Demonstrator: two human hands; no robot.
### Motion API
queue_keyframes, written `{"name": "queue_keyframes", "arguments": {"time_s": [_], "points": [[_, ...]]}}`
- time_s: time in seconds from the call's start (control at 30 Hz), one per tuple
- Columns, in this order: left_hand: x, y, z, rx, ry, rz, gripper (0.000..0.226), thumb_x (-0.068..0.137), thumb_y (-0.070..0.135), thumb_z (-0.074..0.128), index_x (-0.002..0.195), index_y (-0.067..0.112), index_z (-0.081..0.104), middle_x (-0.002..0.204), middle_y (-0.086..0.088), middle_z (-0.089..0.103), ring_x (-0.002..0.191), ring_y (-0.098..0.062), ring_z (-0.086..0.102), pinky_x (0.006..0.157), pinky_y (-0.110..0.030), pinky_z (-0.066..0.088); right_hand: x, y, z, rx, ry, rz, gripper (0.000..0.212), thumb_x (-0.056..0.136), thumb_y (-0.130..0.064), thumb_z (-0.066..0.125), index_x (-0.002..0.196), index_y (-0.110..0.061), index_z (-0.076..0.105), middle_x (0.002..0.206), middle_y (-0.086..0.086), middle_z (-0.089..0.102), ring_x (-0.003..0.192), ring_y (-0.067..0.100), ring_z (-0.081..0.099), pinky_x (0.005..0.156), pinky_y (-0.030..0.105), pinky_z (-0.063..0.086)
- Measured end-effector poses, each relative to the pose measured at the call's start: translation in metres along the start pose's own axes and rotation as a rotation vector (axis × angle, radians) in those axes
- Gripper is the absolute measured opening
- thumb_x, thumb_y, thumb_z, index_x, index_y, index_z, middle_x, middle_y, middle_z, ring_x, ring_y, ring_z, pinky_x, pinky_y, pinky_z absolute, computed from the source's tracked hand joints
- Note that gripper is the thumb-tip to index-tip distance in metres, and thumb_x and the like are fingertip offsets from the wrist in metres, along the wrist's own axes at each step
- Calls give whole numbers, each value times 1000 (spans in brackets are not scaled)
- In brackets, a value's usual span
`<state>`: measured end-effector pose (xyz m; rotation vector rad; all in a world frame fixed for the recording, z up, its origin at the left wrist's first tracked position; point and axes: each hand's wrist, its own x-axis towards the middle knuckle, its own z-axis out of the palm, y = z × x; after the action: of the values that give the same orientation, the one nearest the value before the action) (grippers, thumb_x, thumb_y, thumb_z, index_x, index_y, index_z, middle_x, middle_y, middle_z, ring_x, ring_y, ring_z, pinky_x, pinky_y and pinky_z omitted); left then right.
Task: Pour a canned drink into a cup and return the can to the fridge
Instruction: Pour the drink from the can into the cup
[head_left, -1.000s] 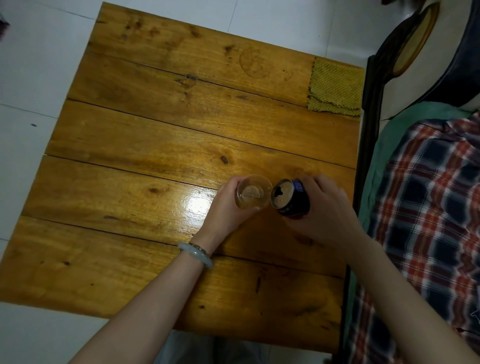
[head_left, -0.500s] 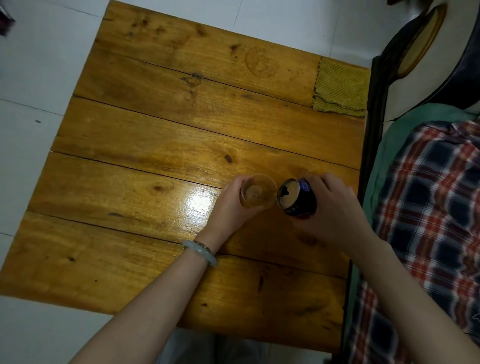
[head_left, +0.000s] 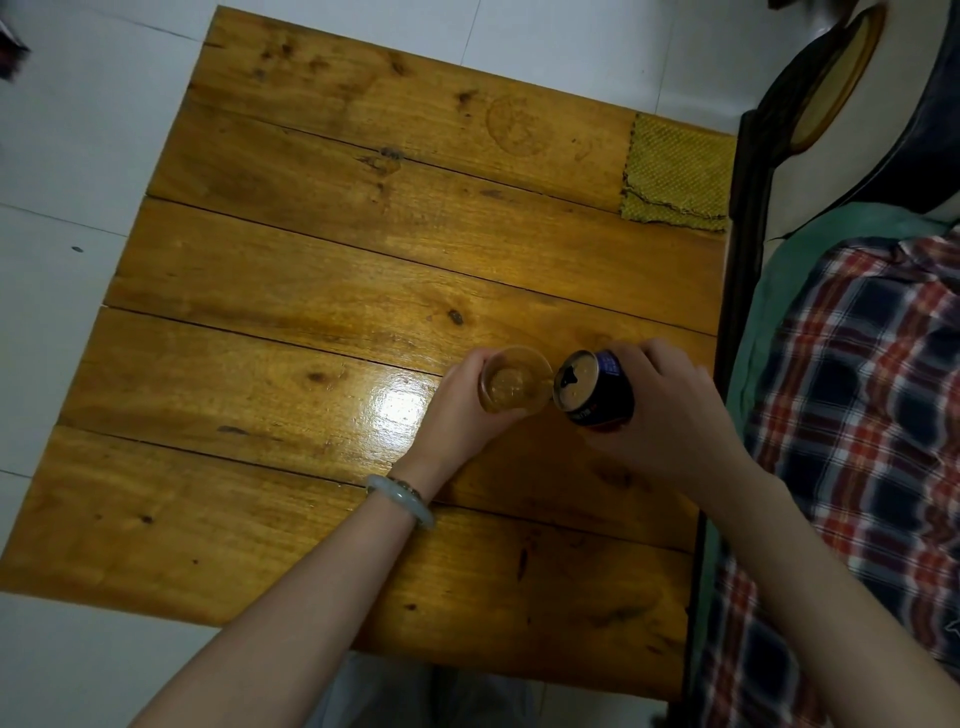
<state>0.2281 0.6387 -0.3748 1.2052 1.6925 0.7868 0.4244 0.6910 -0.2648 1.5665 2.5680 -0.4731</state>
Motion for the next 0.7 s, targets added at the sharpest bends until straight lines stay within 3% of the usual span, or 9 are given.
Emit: {"name": "queue_keyframes", "arguments": {"time_s": [0.23,0.53,0.7], "points": [[0,0,1,10,3,5,65,61,41,83,116,34,49,113,12,57,105,-4,52,75,-8,39,-3,2,-3,-4,12,-4,75,61,-46,75,125,-17,49,107,7,53,96,23,50,80,35,34],[-1,0,0,19,8,21,64,63,42,82,115,35,47,114,11,57,106,-6,52,79,-14,42,-6,4,-4,3,7,-1,77,59,-46,75,125,-16,49,106,8,54,96,24,50,81,34,31],[-2,1,0,11,-1,27,64,63,42,82,117,32,48,116,9,57,108,-7,52,79,-11,40,-9,5,-5,7,2,2,78,59,-46,75,126,-15,49,107,8,54,97,25,51,82,37,37]]}}
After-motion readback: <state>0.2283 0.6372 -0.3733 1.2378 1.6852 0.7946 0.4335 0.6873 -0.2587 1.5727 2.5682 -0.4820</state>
